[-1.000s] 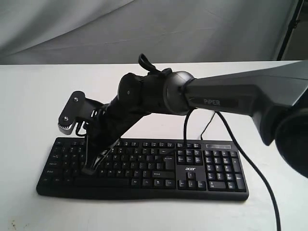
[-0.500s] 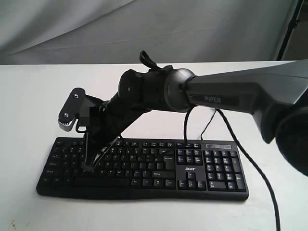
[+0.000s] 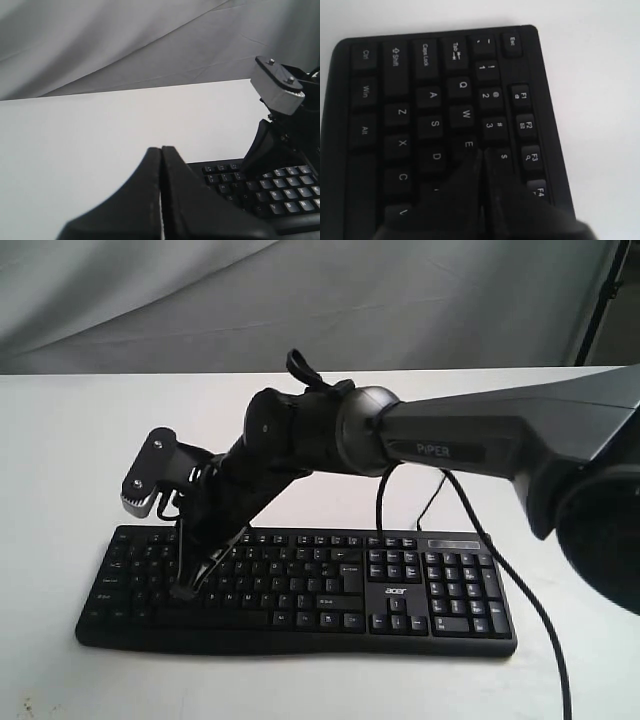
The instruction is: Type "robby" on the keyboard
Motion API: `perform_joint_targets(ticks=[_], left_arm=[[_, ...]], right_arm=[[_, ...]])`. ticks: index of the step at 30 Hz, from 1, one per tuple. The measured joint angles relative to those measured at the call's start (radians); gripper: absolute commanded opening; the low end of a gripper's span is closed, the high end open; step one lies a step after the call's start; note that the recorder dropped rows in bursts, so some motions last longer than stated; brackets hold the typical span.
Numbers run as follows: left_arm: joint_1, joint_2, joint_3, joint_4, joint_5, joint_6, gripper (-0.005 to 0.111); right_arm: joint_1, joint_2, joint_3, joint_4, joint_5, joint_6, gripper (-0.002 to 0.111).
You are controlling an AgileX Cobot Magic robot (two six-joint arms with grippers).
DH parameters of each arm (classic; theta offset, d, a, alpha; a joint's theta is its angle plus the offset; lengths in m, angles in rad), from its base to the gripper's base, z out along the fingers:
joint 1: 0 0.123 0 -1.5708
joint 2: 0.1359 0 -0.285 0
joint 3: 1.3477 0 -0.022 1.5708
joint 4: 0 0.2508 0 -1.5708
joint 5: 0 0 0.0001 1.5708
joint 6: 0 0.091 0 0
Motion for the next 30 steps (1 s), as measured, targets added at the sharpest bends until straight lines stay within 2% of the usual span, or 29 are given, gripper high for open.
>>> perform_joint_targets(ticks=[30], left_arm=[[0.000,0.000,0.000,0.000,0.000,0.000,0.000]], right_arm=[[0.000,0.021,0.000,0.022,-0.009,-0.021,0.000]])
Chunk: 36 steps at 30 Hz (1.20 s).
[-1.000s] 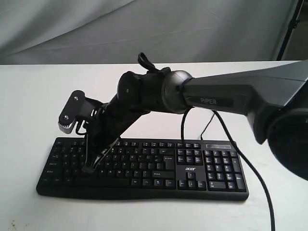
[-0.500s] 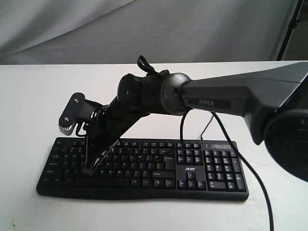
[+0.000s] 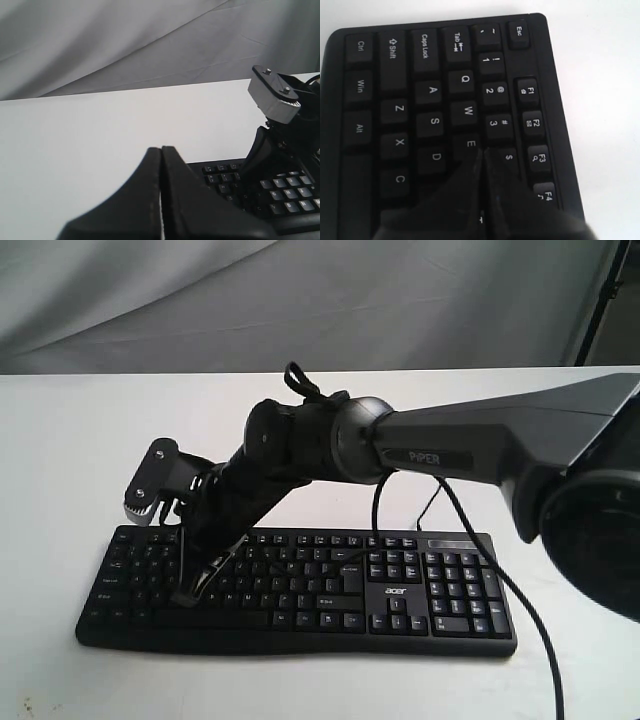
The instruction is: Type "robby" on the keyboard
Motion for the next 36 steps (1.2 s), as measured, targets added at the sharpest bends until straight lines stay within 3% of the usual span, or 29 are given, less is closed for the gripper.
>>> perform_joint_targets(ticks=[36], left_arm=[[0.000,0.000,0.000,0.000,0.000,0.000,0.000]], right_arm=[[0.000,-0.044,0.000,-0.024,0.023,0.012,0.000]])
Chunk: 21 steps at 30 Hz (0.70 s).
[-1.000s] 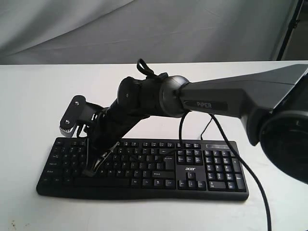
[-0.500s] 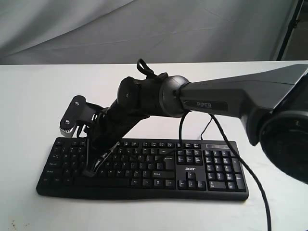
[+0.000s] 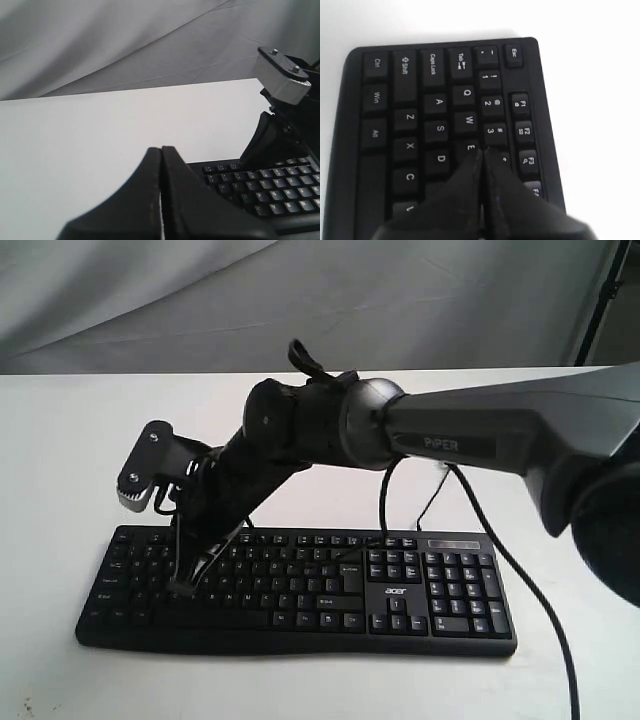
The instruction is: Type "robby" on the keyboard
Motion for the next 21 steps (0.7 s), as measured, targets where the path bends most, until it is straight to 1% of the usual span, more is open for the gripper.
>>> perform_joint_targets(ticks=[3,14,21], left_arm=[[0.000,0.000,0.000,0.000,0.000,0.000,0.000],[0.000,0.000,0.000,0.000,0.000,0.000,0.000],[0.000,0.000,0.000,0.000,0.000,0.000,0.000]], right_arm=[[-0.017,-0.002,0.014,-0.065,0.013,0.050,0.000],[-0.065,-0.135,0.238,-0.075,-0.094,0.047,0.000],[-0.087,-0.161,0.260,-0.079,-0.082,0.065,0.000]])
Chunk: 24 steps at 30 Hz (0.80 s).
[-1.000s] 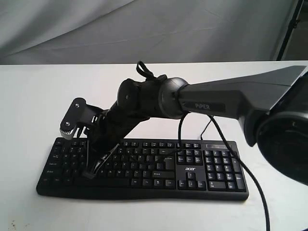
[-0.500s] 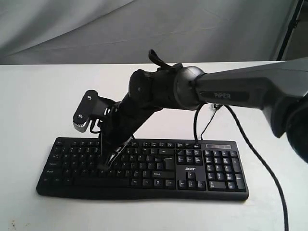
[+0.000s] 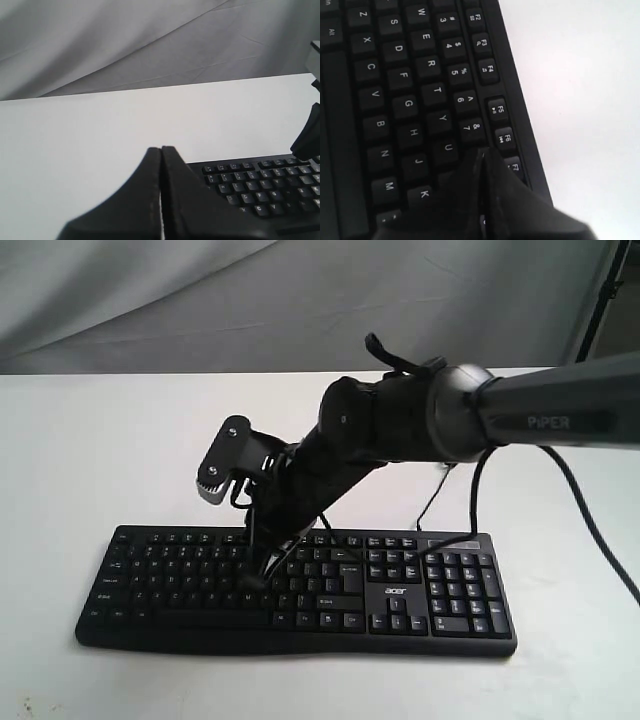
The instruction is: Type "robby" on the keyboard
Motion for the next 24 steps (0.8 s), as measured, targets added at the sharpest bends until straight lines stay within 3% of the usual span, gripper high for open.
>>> perform_joint_targets(ticks=[24], left_arm=[[0.000,0.000,0.000,0.000,0.000,0.000,0.000]], right_arm=[[-0.002,0.017,0.000,-0.117,0.076,0.105,0.000]])
